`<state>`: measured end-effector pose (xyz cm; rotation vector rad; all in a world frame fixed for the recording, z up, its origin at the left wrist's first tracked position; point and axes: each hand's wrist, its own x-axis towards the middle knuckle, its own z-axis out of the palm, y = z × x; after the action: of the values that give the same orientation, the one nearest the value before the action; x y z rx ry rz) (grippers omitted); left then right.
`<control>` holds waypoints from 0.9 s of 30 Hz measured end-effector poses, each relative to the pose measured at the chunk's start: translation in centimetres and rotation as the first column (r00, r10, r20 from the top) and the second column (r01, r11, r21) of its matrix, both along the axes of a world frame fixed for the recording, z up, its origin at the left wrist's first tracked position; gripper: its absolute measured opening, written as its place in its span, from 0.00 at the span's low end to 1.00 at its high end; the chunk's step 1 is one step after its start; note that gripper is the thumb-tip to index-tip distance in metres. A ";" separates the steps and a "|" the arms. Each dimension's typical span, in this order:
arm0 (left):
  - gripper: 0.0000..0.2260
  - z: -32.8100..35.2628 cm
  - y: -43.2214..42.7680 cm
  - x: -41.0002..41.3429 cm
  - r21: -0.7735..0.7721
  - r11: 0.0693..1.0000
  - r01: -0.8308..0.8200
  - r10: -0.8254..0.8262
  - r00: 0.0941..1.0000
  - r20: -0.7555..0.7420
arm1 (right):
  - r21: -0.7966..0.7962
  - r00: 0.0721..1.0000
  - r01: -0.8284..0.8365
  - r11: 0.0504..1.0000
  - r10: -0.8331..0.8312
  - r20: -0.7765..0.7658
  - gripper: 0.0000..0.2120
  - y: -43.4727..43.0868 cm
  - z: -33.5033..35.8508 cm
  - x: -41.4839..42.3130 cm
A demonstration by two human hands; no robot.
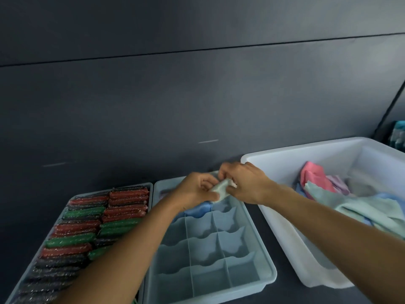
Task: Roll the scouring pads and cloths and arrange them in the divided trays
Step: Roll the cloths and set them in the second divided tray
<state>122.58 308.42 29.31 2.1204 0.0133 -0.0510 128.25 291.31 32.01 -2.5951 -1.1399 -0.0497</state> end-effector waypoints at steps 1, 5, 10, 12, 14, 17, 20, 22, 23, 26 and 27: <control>0.11 -0.5 -0.2 0.3 0.056 0.998 0.005 -0.007 1.000 0.023 | -0.037 1.000 0.002 0.999 -0.002 0.025 0.12 0.2 -0.4 0.2; 0.08 -2.3 -0.4 1.4 0.197 0.980 -0.028 0.020 0.999 0.047 | -0.174 0.993 0.013 0.985 0.007 0.115 0.11 1.0 -1.2 1.0; 0.08 -2.5 -1.1 1.7 0.572 0.820 -0.031 0.005 0.999 0.047 | -0.338 0.985 -0.009 0.941 0.067 0.161 0.10 1.6 -1.5 1.3; 0.08 -2.2 -1.5 1.9 0.707 0.707 -0.022 -0.020 0.999 0.050 | -0.262 0.992 -0.029 0.965 0.060 0.109 0.08 1.3 -1.2 1.3; 0.09 -1.9 -2.1 2.1 0.798 0.603 0.005 -0.055 0.998 0.035 | -0.045 0.998 -0.021 0.999 0.023 0.059 0.07 0.8 -0.7 1.7; 0.09 -1.6 -3.3 2.8 0.877 0.478 0.054 -0.061 0.998 -0.028 | 0.277 0.997 0.044 0.960 -0.059 0.046 0.07 -0.9 0.6 2.3; 0.08 -1.5 -3.9 2.9 0.900 0.431 0.066 -0.050 0.998 -0.049 | 0.402 0.992 0.129 0.907 -0.115 -0.060 0.04 -3.4 1.9 3.3; 0.08 -1.6 -3.7 2.8 0.891 0.450 0.059 -0.051 0.998 -0.041 | 0.435 0.978 0.186 0.881 -0.122 -0.170 0.02 -5.0 2.1 4.1; 0.09 -1.7 -3.5 2.7 0.877 0.476 0.061 -0.052 0.998 -0.041 | 0.438 0.963 0.228 0.870 -0.133 -0.236 0.03 -5.9 1.8 4.5; 0.08 -1.4 -3.1 2.2 0.826 0.560 0.062 -0.022 0.998 -0.059 | 0.346 0.912 0.329 0.879 -0.201 -0.358 0.06 -8.8 0.7 5.4; 0.07 -1.3 -3.1 2.0 0.807 0.590 0.040 -0.004 0.999 -0.047 | 0.231 0.903 0.350 0.908 -0.261 -0.341 0.05 -9.9 0.2 5.6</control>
<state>124.59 305.37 27.99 3.0590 0.0410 -0.1216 133.85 281.45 32.19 -2.3893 -0.5589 0.1040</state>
